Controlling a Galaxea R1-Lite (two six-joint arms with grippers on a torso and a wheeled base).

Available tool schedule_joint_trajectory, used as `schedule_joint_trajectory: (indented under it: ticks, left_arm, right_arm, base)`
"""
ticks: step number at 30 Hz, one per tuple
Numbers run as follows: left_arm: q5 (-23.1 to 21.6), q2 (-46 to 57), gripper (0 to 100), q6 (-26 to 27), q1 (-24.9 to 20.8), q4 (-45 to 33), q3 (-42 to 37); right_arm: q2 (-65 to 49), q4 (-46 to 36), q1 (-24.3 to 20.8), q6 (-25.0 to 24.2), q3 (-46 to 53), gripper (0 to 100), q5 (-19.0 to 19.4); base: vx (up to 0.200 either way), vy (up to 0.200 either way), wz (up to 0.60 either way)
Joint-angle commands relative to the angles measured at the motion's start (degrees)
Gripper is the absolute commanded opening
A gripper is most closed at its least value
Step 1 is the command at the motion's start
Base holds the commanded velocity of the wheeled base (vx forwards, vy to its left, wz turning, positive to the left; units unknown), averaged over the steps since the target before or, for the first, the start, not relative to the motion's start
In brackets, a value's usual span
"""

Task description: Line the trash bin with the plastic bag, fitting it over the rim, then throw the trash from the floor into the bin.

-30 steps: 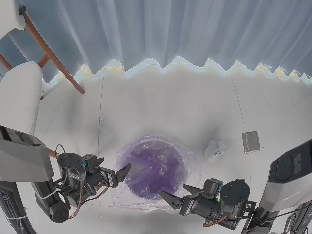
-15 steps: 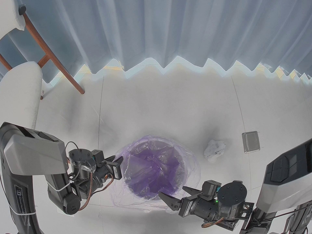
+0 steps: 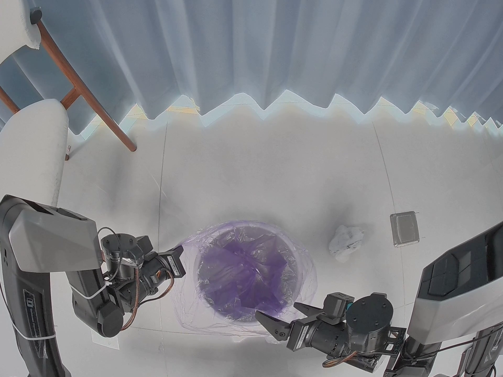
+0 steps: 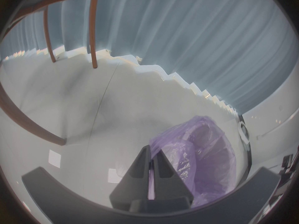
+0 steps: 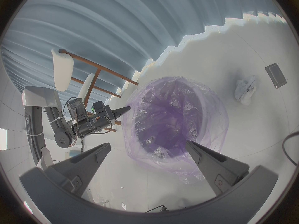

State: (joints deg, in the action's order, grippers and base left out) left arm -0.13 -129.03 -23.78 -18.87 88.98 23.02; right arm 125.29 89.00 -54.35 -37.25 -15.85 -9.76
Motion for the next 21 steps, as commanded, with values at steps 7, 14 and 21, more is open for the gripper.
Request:
schedule_joint_trajectory:
  ticks: [7,14,21]
  left_arm:
    - [-2.4,-7.2,0,-10.7,3.1,0.1,6.3]
    - [-6.4,-10.0,0,-19.8,5.7,0.1,9.2]
    - [-9.5,-10.6,0,-24.7,6.2,0.1,9.2]
  right_arm:
    - [1.4,0.9,0.0,-0.2,-0.4,100,0.0]
    - [2.9,1.0,0.1,-0.3,-0.7,100,0.0]
    - [3.6,1.0,0.1,-0.4,-1.0,100,0.0]
  base:
    - [0.0,0.0,0.0]
    - [0.0,0.0,0.0]
    - [0.0,0.0,0.0]
